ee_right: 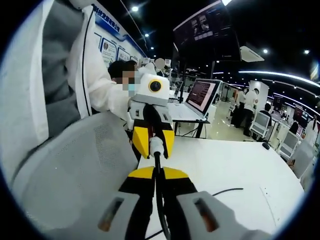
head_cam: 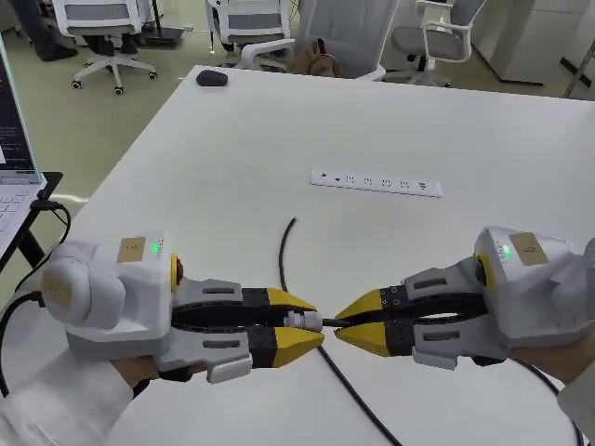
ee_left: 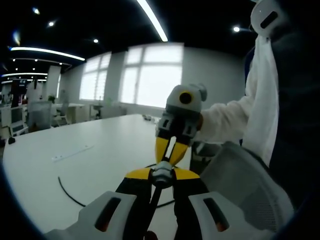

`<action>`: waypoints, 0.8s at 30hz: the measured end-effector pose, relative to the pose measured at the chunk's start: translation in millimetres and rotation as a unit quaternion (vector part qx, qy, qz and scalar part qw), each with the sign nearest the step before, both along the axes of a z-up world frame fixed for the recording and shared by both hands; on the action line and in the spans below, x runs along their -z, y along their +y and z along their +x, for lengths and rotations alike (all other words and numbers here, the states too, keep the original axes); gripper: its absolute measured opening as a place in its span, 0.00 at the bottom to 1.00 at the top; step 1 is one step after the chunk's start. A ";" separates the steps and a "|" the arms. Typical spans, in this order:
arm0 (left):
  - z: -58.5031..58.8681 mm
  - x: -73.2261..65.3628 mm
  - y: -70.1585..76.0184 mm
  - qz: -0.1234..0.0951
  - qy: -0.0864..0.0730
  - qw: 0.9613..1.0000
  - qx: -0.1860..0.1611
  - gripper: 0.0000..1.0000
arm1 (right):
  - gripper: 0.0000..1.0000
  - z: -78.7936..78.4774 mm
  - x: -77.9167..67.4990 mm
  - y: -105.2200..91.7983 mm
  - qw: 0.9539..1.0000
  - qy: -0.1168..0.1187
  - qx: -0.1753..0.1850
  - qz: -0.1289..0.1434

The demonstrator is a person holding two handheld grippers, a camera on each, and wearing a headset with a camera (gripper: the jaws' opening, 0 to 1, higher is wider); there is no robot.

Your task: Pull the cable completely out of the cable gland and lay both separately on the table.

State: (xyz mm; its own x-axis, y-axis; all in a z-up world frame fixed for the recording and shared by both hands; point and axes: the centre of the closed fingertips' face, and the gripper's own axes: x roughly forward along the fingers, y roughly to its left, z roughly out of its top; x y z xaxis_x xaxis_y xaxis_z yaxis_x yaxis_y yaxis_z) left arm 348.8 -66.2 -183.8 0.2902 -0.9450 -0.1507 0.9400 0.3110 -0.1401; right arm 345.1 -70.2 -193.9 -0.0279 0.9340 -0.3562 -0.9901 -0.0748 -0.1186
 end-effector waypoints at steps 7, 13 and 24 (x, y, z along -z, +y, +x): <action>0.6 4.9 7.0 0.004 0.005 1.000 -0.004 0.17 | 0.03 3.1 12.1 -7.7 1.000 0.016 0.006 -0.007; 1.8 7.5 22.8 0.007 0.008 1.000 -0.021 0.17 | 0.03 5.8 22.3 -13.6 0.999 0.030 0.018 -0.015; -1.8 12.2 52.2 0.012 0.014 0.998 -0.058 0.17 | 0.03 17.2 45.1 -19.8 0.998 0.057 0.038 -0.015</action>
